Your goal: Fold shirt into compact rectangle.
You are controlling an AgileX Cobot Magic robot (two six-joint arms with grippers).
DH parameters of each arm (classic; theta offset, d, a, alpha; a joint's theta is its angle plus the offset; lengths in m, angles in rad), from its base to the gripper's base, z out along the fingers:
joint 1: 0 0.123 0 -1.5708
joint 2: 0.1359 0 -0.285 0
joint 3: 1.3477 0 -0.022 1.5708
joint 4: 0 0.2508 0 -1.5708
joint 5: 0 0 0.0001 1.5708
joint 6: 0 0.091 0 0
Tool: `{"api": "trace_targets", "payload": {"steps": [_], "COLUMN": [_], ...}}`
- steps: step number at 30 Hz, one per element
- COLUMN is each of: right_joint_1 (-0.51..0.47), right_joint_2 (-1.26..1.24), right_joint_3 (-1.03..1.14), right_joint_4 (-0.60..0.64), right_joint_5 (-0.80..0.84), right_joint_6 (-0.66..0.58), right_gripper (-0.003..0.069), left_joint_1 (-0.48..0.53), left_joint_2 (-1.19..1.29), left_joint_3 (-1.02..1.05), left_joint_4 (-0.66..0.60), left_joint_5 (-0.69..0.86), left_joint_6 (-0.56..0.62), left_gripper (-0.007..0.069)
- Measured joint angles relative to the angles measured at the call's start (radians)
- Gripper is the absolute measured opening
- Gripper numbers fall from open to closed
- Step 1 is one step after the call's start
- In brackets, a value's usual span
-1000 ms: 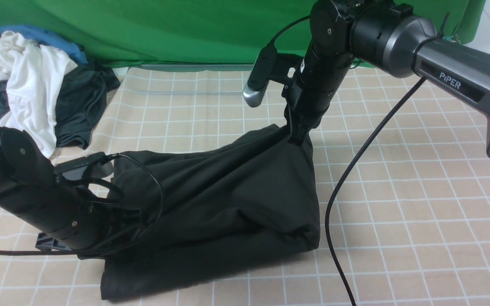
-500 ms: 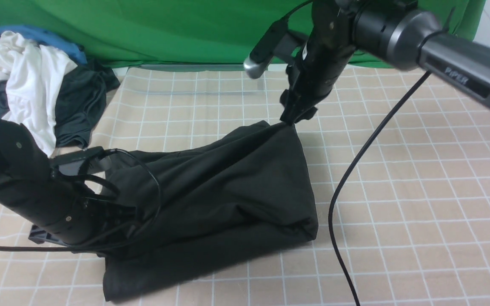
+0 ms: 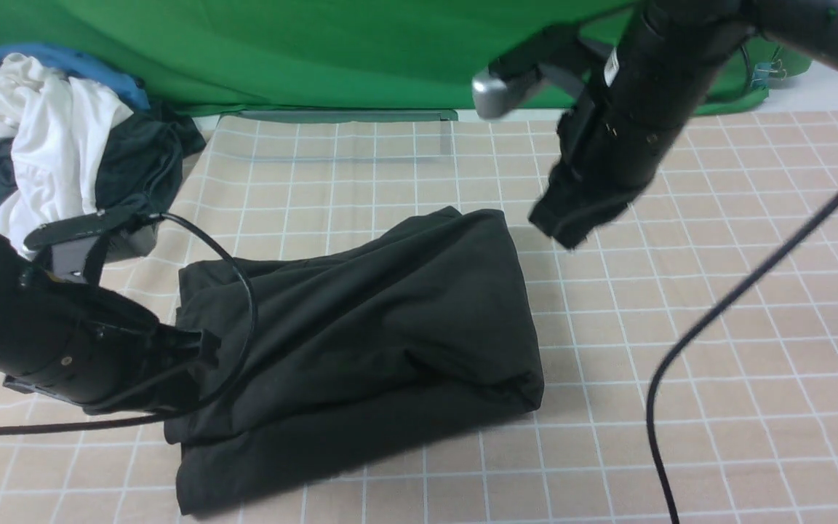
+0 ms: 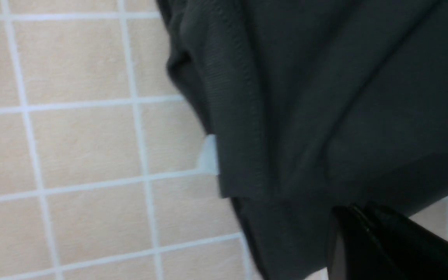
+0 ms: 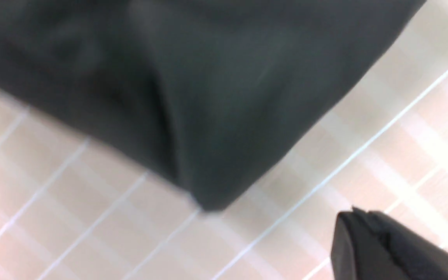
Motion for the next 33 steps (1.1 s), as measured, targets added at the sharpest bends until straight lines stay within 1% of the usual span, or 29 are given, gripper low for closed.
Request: {"api": "trace_targets", "payload": {"steps": [2,4,7,8,10,12,14,15,17,18,20,21,22,24,26,27,29,31,33], "right_joint_1": [0.0,0.0,0.0,0.0,0.0,0.0,0.0,0.0,0.0,0.0,0.0,0.0,0.0,0.0,0.0,0.0,0.004,0.014,0.023], "right_joint_2": [-0.007,-0.007,-0.007,-0.007,-0.008,-0.009,-0.009,-0.009,-0.009,-0.009,-0.009,-0.009,-0.009,-0.005,0.006,0.007,0.029,0.049,0.059], "right_joint_3": [0.059,0.098,0.14,0.144,0.146,0.146,0.147,0.147,0.147,0.147,0.147,0.147,0.147,0.148,0.148,0.148,0.149,0.154,0.158], "right_joint_4": [0.005,0.012,0.039,0.06,0.093,0.132,0.16,0.167,0.172,0.173,0.175,0.176,0.177,0.178,0.179,0.179,0.179,0.171,0.165], "right_joint_5": [0.004,0.0,-0.019,-0.03,-0.053,-0.064,-0.062,-0.061,-0.057,-0.055,-0.048,-0.042,-0.04,-0.028,-0.02,-0.02,-0.022,-0.042,-0.058], "right_joint_6": [0.0,-0.001,-0.007,-0.014,-0.025,-0.05,-0.075,-0.084,-0.095,-0.103,-0.116,-0.122,-0.127,-0.145,-0.157,-0.157,-0.17,-0.173,-0.174], "right_gripper": [0.0077,0.0104,0.0161,0.0179,0.0197,0.0209,0.0218,0.0226,0.0249,0.0271,0.0305,0.033,0.0345,0.0397,0.0451,0.0456,0.0503,0.0531,0.0542], "left_joint_1": [0.0,0.0,0.0,0.0,0.0,0.0,0.0,0.0,0.0,0.0,0.0,0.0,0.0,0.0,0.0,0.0,0.0,0.0,0.0], "left_joint_2": [0.014,0.024,0.06,0.077,0.111,0.144,0.183,0.203,0.229,0.238,0.247,0.248,0.248,0.248,0.247,0.246,0.226,0.202,0.189], "left_joint_3": [0.001,0.003,0.003,0.003,0.003,0.003,0.003,0.004,0.006,0.007,0.007,0.007,0.007,0.006,-0.01,-0.01,-0.033,-0.05,-0.055], "left_joint_4": [0.063,0.097,0.138,0.138,0.122,0.097,0.054,0.02,-0.028,-0.061,-0.1,-0.111,-0.118,-0.123,-0.111,-0.11,-0.08,-0.056,-0.049], "left_joint_5": [-0.003,-0.008,-0.041,-0.064,-0.101,-0.127,-0.139,-0.139,-0.139,-0.139,-0.139,-0.138,-0.138,-0.131,-0.103,-0.099,-0.051,-0.023,-0.013], "left_joint_6": [-0.052,-0.078,-0.107,-0.112,-0.114,-0.1,-0.057,-0.018,0.037,0.068,0.094,0.102,0.105,0.112,0.121,0.121,0.121,0.104,0.098], "left_gripper": [0.0081,0.0132,0.028,0.0347,0.0453,0.0533,0.0584,0.0596,0.0586,0.055,0.0472,0.0407,0.0363,0.0198,0.0069,0.0064,0.0034,0.0034,0.0034]}}
